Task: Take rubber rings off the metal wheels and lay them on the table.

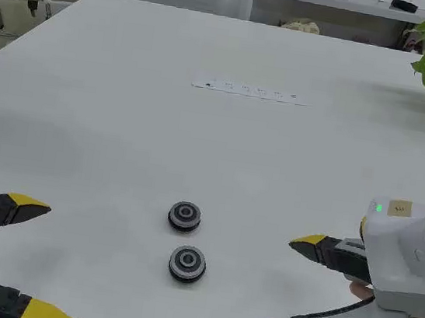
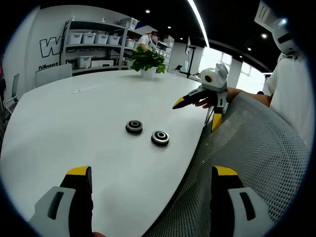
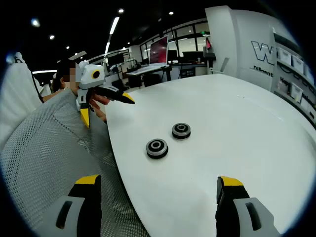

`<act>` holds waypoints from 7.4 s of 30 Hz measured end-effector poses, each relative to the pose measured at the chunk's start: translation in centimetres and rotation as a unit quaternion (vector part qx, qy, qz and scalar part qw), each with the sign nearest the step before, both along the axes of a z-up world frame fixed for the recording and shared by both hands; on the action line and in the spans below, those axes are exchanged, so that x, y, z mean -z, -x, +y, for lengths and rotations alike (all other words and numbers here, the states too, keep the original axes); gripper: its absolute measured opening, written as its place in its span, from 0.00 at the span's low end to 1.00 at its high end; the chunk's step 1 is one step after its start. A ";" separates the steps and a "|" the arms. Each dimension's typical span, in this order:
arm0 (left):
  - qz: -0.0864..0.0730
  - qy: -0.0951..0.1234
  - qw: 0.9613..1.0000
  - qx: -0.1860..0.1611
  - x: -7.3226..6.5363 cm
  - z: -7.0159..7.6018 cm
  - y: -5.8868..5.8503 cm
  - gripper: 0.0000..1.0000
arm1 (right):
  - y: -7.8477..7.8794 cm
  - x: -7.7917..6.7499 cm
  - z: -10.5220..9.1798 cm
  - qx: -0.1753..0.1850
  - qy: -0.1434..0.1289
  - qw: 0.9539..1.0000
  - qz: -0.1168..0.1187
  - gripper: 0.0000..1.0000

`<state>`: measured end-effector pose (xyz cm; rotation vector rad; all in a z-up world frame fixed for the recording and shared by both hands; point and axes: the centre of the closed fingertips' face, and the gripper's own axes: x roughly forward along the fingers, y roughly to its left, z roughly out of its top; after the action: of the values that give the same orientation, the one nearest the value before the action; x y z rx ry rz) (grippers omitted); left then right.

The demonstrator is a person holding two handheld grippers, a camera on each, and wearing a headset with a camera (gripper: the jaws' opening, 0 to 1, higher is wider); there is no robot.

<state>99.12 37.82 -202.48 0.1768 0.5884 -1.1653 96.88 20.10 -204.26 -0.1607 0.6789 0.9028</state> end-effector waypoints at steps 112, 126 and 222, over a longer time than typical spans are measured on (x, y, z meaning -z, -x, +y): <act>-0.208 0.078 0.963 0.155 -10.1 -11.3 -6.3 0.58 | -6.9 -6.0 6.8 -0.131 -0.016 0.988 -0.085 0.49; -0.200 0.044 0.963 0.174 -3.9 -11.6 -4.6 0.48 | -5.0 0.5 5.8 -0.152 0.005 0.988 -0.026 0.32; -0.127 -0.006 0.968 0.214 3.6 -12.5 -2.1 0.07 | -4.3 2.1 4.8 -0.018 -0.092 0.979 0.182 0.00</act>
<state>101.19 25.32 -206.06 0.4757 0.3360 -1.5276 101.18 24.87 -206.34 0.1614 0.9279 1.0367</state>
